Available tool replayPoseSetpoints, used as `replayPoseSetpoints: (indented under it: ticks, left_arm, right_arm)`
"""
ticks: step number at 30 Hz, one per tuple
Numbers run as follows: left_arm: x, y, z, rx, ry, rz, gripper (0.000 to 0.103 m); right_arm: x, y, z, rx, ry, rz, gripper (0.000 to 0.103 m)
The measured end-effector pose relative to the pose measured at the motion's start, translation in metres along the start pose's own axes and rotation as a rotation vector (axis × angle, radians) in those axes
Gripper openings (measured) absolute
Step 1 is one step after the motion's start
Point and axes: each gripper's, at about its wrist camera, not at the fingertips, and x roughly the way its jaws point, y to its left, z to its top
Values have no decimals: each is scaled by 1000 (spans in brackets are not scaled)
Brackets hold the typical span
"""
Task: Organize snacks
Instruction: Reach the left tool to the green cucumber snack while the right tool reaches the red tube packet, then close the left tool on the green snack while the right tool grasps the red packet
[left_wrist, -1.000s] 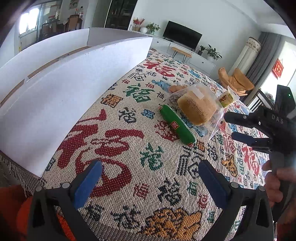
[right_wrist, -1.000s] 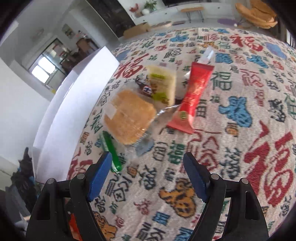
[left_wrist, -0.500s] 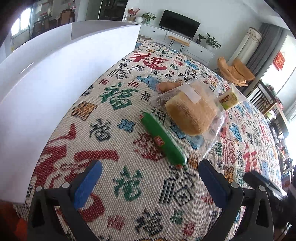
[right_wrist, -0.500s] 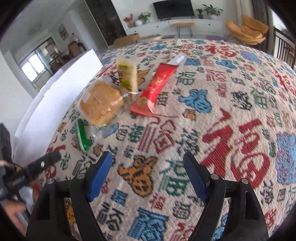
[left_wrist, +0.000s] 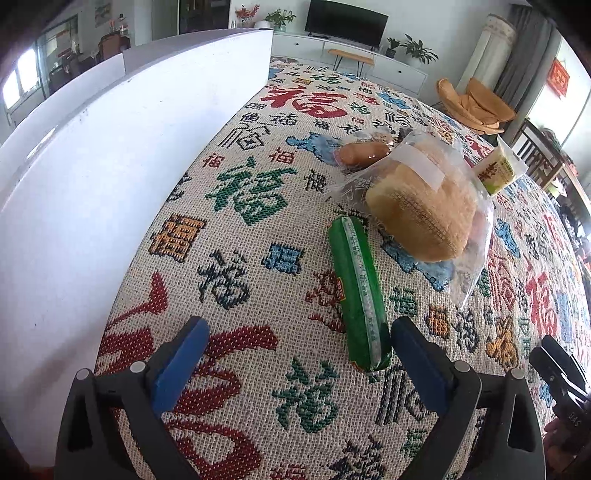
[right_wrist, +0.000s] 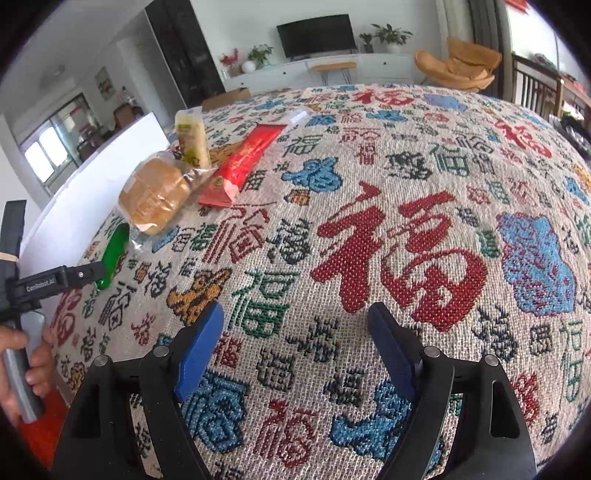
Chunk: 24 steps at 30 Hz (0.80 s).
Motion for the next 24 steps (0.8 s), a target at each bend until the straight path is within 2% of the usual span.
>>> replayPoseSetpoints:
  ticks: [1, 2, 3, 4, 5, 6, 11, 13, 15, 16, 19, 20, 21, 22, 23, 24]
  left_arm:
    - [1, -4, 1, 12, 0, -1, 84]
    - [2, -12, 2, 35, 0, 8, 81]
    - [4, -19, 3, 65, -4, 20, 70]
    - [5, -27, 4, 99, -9, 32, 54]
    - [6, -37, 4, 145, -16, 51, 44]
    - [6, -43, 3, 178, -24, 65, 22]
    - [-10, -35, -18, 179, -36, 31, 22]
    - [-17, -25, -32, 174, -62, 5, 22]
    - [-23, -18, -40, 151, -77, -21, 22]
    - [-24, -18, -40, 144, -79, -26, 22]
    - [-22, -14, -39, 122, -86, -45, 22]
    - [-21, -11, -38, 111, -87, -59, 22]
    - [-21, -8, -38, 98, -87, -73, 22]
    - [-22, -6, -37, 87, -88, -82, 22]
    - [-22, -3, -37, 74, -89, -90, 22]
    - [-22, -2, -37, 66, -91, -95, 22]
  right_arm:
    - [1, 4, -1, -18, 0, -18, 83]
    - [2, 6, -2, -32, 1, -28, 84]
    - [2, 8, -3, -44, 0, -37, 84]
    - [3, 9, -4, -51, -1, -42, 84]
    - [3, 9, -4, -54, -3, -43, 84]
    - [2, 9, -4, -52, -4, -42, 84]
    - [-1, 4, -4, -26, -9, -16, 84]
    - [-2, -7, 4, 68, -9, 48, 83]
    - [0, -20, 29, 192, -25, 136, 81]
    - [4, -21, 46, 215, -28, 144, 81]
    - [36, -10, 103, 202, 19, 156, 80]
    - [51, -3, 120, 170, 51, 153, 75]
    - [65, 5, 132, 144, 81, 141, 59]
    - [80, 11, 143, 127, 126, 141, 48]
    - [93, 16, 149, 124, 166, 156, 30]
    - [104, 22, 153, 120, 205, 164, 29]
